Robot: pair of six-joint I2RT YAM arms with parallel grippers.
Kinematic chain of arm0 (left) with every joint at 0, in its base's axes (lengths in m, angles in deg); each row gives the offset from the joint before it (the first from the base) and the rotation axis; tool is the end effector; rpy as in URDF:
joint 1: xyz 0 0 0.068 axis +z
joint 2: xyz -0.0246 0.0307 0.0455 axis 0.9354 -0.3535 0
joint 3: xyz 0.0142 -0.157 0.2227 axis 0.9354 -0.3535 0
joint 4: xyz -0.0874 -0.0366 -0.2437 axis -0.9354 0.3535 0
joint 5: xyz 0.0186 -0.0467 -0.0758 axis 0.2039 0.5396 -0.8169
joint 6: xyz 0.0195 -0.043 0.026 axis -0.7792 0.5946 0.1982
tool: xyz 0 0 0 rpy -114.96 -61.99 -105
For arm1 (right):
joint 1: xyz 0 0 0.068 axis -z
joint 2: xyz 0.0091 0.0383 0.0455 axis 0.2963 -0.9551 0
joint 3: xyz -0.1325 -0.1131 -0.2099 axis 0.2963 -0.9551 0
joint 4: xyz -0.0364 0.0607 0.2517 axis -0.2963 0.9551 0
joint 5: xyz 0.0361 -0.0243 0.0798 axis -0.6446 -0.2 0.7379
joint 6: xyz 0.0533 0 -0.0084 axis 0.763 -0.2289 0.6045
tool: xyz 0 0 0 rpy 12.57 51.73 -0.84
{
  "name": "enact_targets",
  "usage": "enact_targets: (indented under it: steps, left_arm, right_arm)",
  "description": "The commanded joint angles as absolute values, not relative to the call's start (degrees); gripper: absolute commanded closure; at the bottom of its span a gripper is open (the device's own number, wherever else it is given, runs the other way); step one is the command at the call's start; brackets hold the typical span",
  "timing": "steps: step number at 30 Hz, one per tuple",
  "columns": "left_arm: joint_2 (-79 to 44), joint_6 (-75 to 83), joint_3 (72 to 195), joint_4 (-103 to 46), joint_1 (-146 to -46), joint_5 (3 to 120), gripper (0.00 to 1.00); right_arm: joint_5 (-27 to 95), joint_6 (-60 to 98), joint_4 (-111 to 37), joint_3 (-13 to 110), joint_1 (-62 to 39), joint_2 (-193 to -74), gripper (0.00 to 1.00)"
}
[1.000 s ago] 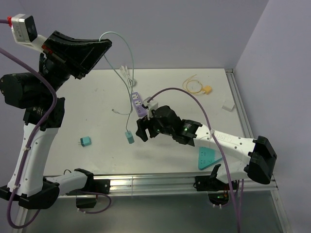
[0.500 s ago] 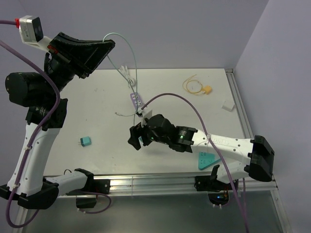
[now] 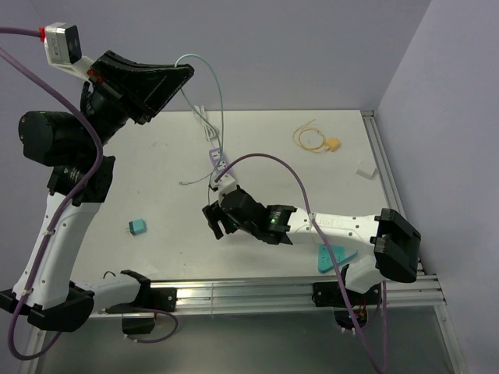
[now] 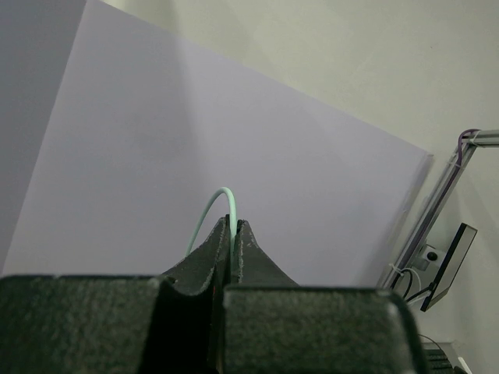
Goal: Insert the plug
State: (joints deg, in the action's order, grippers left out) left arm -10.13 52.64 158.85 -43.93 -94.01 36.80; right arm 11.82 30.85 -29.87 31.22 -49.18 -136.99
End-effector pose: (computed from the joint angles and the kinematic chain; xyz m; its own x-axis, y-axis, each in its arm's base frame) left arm 0.1476 -0.0893 0.6092 -0.2617 -0.6817 -0.6832 0.9230 0.0300 -0.3836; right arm 0.1407 0.2999 0.2641 -0.4634 -0.2956 -0.8354 -0.6918 0.7099 0.1326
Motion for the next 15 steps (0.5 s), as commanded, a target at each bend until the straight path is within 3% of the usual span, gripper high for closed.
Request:
enact_targets:
  steps: [1,15]
  left_arm:
    - [-9.82,51.44,161.33,-44.59,-94.7,37.64,1.0]
    - [-9.91,51.61,161.69,-44.23,-95.14,37.21,1.0]
  right_arm:
    - [9.79,27.51,-31.62,34.5,-49.74,-137.49,0.19]
    - [9.97,22.86,-43.57,29.58,-49.65,-138.37,0.21]
